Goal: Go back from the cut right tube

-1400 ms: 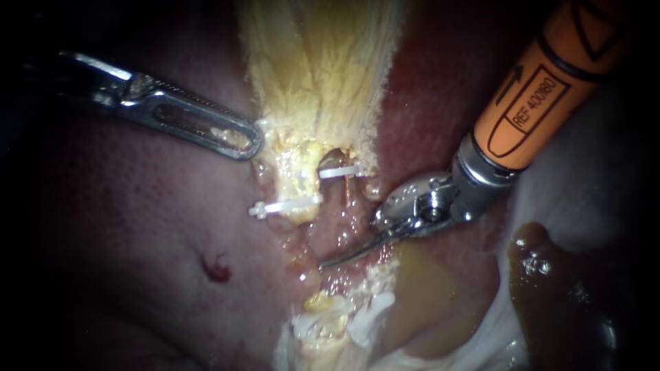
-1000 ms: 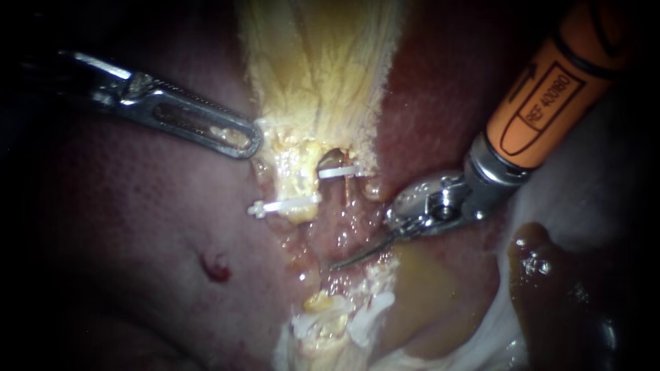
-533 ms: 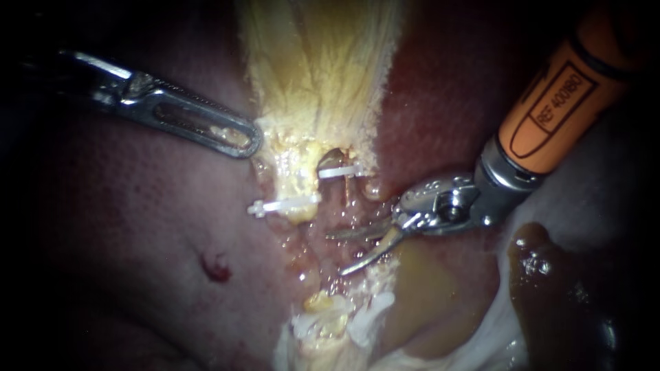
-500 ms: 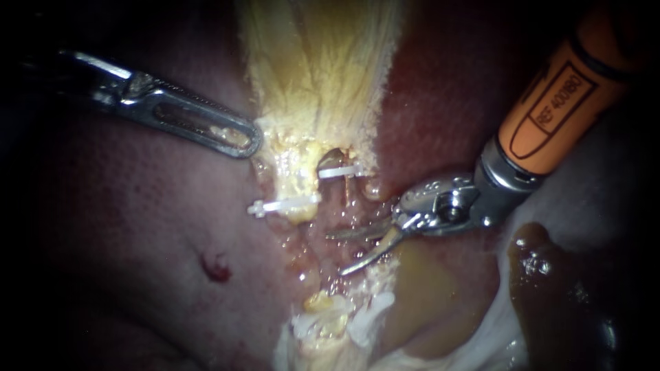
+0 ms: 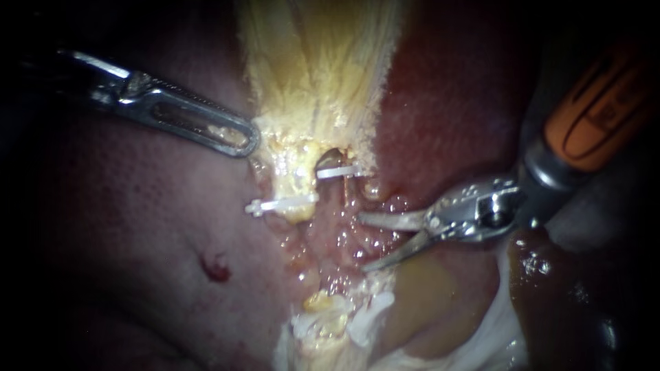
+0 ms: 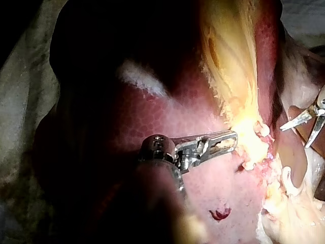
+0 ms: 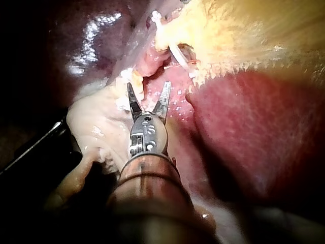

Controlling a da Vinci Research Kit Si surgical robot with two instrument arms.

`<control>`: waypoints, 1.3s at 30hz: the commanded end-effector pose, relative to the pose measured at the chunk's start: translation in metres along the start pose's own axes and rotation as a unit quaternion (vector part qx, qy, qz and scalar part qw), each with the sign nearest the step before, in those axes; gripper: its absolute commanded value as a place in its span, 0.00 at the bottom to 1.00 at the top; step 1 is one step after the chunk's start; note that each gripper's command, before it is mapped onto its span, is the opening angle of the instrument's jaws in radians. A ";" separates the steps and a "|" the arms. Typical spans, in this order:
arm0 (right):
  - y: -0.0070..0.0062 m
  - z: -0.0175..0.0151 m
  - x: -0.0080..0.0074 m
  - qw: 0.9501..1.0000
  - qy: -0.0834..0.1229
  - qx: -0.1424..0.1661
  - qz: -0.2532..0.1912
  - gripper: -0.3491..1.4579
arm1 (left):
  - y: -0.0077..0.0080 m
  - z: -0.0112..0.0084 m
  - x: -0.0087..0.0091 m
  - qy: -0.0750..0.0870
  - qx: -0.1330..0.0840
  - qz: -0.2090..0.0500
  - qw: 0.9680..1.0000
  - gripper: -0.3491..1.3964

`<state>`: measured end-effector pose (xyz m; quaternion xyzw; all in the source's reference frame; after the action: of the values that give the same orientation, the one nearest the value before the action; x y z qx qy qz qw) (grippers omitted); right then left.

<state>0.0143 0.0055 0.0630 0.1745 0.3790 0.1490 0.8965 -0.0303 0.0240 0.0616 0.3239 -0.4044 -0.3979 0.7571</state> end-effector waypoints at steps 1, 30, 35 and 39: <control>0.0002 -0.0006 0.0001 1.000 -0.003 -0.005 -0.005 0.99 | 0.0001 0.0000 0.0000 0.000 0.000 0.000 1.000 0.00; 0.0006 -0.0037 -0.0002 0.999 -0.025 -0.018 -0.024 0.99 | 0.0015 0.0064 0.0014 0.005 0.005 0.006 1.000 0.00; 0.0007 -0.0037 -0.0002 0.999 -0.025 -0.018 -0.024 0.99 | 0.0015 0.0071 0.0017 0.007 0.006 0.008 1.000 0.00; 0.0007 -0.0037 -0.0002 0.999 -0.025 -0.018 -0.024 0.99 | 0.0015 0.0072 0.0017 0.007 0.006 0.008 1.000 0.00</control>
<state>0.0114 0.0067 0.0611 0.1529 0.3575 0.1300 0.9121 -0.0355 0.0221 0.0667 0.3279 -0.4041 -0.3875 0.7609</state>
